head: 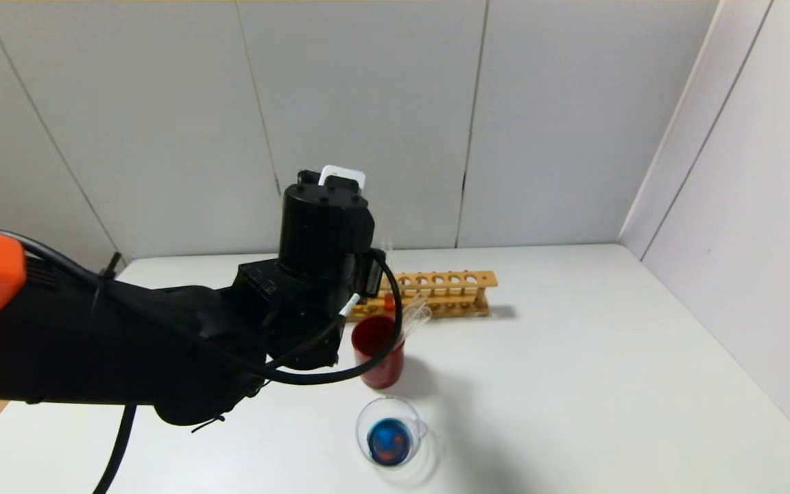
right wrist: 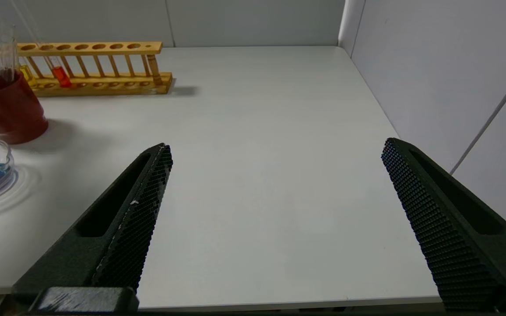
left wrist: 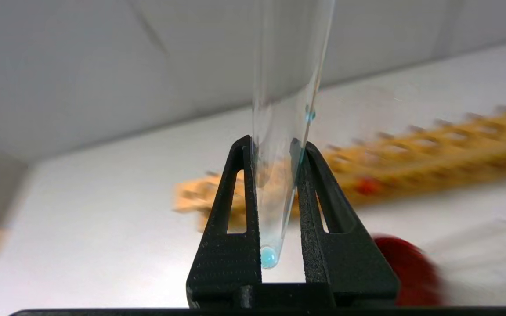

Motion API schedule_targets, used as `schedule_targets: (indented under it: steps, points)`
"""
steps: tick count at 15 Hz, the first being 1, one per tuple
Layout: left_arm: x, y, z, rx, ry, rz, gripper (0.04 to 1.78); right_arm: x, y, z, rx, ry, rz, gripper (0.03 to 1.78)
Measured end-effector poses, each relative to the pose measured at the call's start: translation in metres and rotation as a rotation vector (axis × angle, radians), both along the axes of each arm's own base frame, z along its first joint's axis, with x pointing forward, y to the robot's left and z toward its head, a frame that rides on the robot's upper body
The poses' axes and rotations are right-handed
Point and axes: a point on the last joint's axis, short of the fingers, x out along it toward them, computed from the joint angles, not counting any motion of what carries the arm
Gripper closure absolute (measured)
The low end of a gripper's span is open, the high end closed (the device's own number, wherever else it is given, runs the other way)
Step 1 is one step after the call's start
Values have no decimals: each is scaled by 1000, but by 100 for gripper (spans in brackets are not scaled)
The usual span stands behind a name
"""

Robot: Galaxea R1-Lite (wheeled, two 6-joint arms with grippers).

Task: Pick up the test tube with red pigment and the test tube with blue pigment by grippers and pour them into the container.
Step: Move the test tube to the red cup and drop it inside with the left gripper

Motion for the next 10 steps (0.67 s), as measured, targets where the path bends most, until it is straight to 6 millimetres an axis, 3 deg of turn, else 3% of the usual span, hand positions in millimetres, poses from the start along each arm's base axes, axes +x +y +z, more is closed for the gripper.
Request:
schedule_targets:
  steps: [6, 10]
  points:
    - [-28, -4, 12, -204, 127, -183, 152, 0, 0, 0, 0, 0, 0, 7]
    - [-32, -1, 12, -227, 146, -194, 152, 0, 0, 0, 0, 0, 0, 7]
